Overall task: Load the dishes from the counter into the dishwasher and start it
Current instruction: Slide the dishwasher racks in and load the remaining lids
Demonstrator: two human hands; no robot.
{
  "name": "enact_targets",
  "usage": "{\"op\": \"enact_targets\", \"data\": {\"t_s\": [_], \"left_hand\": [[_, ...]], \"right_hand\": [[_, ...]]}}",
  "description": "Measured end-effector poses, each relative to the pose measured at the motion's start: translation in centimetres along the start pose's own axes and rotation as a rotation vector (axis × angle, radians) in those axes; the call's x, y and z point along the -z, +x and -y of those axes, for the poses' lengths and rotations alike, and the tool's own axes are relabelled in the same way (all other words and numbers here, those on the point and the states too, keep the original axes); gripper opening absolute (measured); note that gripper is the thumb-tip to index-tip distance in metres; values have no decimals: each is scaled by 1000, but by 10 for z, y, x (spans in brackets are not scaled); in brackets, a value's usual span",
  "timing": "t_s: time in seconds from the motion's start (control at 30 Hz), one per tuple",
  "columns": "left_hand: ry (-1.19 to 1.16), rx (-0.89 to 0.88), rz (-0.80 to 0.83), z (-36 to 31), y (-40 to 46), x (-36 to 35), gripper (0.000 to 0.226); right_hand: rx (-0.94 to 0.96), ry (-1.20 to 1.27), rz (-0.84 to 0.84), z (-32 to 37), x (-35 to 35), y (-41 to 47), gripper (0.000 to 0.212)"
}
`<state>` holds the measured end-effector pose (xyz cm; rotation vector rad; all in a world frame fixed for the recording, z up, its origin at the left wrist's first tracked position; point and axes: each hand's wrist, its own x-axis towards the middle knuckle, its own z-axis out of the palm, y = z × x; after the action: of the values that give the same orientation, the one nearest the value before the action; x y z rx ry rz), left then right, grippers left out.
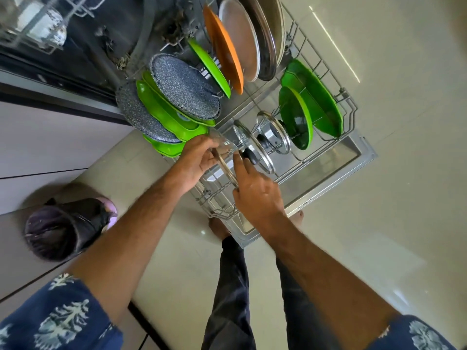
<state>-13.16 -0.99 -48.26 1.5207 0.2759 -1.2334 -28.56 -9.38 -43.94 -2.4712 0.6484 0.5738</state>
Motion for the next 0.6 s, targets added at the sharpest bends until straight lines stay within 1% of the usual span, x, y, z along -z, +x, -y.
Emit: {"op": "enact_targets", "data": {"t_s": [0.07,0.1,0.2,0.27,0.37,0.47,0.53,0.6], "left_hand": [[-31,-12,42,1,-6,5,38],[-41,-25,76,0,-8,7,40],[-19,-58,163,-5,-10,4,30],[0,-57,180,-10,-6,-2,31],[23,-39,166,-16,1,-11,34],[43,-28,142,-18,8,-14,20],[22,-7,83,-20,13,-17,14],[-17,24,16,-25,17,-24,14]], "right_hand": [[8,-13,-13,7,2,-7,72],[5,-13,-21,10,2,-11,72],[-35,22,-55,15,4,-18,72],[-63,47,-68,15,7,-19,71],[-94,29,-84,12,9,-14,71],[-98,-10,-102,13,13,-2,69],[-95,-61,-100,15,17,8,65],[-110,-120,-79,20,25,20,62]]}}
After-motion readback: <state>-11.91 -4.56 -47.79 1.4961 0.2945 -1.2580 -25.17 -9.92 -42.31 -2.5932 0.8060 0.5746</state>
